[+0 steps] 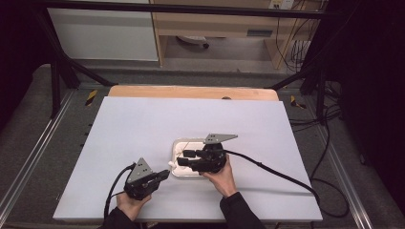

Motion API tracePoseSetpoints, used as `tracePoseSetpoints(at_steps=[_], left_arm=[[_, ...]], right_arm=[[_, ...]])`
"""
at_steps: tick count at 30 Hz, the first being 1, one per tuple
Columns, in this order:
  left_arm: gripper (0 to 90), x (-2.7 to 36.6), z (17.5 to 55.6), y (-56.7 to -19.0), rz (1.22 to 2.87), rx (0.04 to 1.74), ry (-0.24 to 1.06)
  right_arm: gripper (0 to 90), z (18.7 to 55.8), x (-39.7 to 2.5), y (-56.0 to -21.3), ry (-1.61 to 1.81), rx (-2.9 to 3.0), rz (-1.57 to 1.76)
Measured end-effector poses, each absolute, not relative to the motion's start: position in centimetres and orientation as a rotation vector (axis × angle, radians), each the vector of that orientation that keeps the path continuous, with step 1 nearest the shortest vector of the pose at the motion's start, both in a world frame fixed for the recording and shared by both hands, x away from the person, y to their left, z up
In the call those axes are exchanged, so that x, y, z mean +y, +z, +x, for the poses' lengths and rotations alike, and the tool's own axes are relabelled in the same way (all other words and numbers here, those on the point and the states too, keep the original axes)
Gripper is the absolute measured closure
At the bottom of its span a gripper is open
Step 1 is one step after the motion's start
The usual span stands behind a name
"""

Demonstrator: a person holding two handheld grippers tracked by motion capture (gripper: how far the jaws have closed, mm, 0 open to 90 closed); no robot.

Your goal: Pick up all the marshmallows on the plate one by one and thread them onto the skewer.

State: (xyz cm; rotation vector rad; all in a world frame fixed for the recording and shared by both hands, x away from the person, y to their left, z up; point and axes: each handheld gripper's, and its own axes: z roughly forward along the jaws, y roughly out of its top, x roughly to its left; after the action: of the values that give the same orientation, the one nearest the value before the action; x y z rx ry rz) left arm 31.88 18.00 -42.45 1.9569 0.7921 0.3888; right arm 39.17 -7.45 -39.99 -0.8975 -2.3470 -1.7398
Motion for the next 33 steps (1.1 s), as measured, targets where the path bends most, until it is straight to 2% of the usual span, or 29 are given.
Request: tracePoseSetpoints(at_steps=[4, 8, 9, 14, 26, 33], left_arm=[[89.0, 18.5, 32.0, -42.7, 1.957, 0.802, 0.364], [88.9, 18.9, 32.3, -42.8, 1.945, 0.795, 0.338], [88.9, 19.1, 32.1, -42.8, 1.954, 0.843, 0.354], [88.8, 19.7, 32.1, -42.8, 1.955, 0.855, 0.355], [88.7, 20.8, 32.2, -42.6, 1.945, 0.864, 0.37], [88.7, 20.9, 32.2, -42.6, 1.944, 0.867, 0.375]], right_arm=[[33.2, 39.5, -8.9, -40.1, -1.732, -2.429, -0.952], [21.3, 39.8, -9.8, -40.7, -1.672, -2.54, -0.999], [18.3, 39.8, -10.0, -40.9, -1.647, -2.56, -1.011], [10.1, 40.2, -10.2, -41.5, -1.6, -2.619, -1.062], [5.9, 40.6, -8.4, -42.0, -1.508, -2.706, -1.079], [12.9, 41.1, -6.1, -42.7, -1.45, -2.743, -1.055]])
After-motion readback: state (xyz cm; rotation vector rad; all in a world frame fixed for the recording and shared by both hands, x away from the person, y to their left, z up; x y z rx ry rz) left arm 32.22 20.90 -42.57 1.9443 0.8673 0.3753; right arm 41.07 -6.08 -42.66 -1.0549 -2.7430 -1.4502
